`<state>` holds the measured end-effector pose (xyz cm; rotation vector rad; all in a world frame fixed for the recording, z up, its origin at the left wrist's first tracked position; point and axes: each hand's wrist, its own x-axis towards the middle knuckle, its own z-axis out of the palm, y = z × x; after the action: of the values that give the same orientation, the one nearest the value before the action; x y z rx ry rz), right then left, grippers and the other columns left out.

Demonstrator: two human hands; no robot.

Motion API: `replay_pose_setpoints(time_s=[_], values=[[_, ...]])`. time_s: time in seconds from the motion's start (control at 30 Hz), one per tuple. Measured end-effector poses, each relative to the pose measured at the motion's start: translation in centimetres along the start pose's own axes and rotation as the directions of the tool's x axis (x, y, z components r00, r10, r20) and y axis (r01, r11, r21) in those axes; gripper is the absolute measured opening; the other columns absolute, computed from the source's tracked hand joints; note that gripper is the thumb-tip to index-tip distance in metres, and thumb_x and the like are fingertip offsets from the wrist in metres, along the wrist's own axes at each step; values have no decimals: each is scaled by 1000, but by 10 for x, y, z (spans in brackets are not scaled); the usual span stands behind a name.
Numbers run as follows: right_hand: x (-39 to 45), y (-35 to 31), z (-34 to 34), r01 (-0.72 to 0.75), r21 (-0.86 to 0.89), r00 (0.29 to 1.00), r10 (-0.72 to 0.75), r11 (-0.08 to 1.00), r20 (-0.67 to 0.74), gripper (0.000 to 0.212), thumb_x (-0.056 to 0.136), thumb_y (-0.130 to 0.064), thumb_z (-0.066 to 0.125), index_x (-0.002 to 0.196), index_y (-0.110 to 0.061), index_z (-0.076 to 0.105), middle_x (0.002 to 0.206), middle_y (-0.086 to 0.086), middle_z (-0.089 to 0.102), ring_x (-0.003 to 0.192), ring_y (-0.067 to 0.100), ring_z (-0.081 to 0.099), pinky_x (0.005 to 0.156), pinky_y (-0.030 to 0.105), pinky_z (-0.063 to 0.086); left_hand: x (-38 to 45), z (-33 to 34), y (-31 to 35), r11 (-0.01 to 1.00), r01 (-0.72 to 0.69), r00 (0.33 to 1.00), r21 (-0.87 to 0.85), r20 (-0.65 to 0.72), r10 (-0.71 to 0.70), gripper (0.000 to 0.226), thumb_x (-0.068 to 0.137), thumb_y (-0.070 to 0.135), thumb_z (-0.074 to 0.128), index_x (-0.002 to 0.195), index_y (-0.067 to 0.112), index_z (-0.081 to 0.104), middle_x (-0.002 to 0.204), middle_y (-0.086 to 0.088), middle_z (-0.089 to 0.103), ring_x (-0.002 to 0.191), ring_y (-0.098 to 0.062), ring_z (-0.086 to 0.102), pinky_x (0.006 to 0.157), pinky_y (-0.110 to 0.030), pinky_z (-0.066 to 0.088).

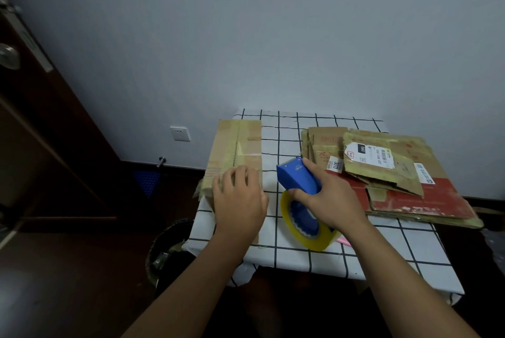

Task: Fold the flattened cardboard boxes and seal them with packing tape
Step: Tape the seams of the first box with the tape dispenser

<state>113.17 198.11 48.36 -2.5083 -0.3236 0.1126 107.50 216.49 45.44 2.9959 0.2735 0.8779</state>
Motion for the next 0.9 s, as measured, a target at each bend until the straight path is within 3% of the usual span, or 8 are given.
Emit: replay_pose_setpoints(time_s=[0.3,0.4,0.63,0.77,0.9], values=[[8,-9,35,-42,58,993,48,997,-107,81,83,-65,58,152,-46,20,113,0,60,100,22,58,79,39,52,-10,8,-11,995,-85,995,-54,-64,81,35,76,31,69,101,9,60,114,-12,62,104,-32,59,87,-50,49],[12,-11,47,-66,88,990,76,994,-122,81,84,-64,59,152,-45,21,117,2,59,103,24,58,80,40,52,-13,10,-14,994,-88,994,-61,-68,84,37,78,38,68,103,11,61,115,-9,63,104,-28,59,88,-44,49],[6,-11,72,-95,145,982,117,985,-150,82,84,-61,62,153,-44,20,118,3,54,105,21,53,73,32,39,-24,14,-24,990,-107,994,-95,-23,106,48,79,50,66,110,13,59,122,-8,60,114,-27,56,94,-47,47],[0,-9,78,-126,177,978,153,976,-145,82,86,-59,62,153,-45,18,121,3,53,106,20,51,74,32,38,-32,16,-30,981,-122,992,-152,-37,117,51,79,49,67,113,12,61,124,-8,61,117,-26,56,93,-46,48],[1,-8,76,-148,225,977,178,963,-120,81,88,-57,59,154,-45,13,124,4,52,106,23,51,77,34,43,-43,21,-34,965,-161,987,-207,-6,163,57,78,47,68,121,10,61,132,-8,59,125,-25,54,103,-44,45]])
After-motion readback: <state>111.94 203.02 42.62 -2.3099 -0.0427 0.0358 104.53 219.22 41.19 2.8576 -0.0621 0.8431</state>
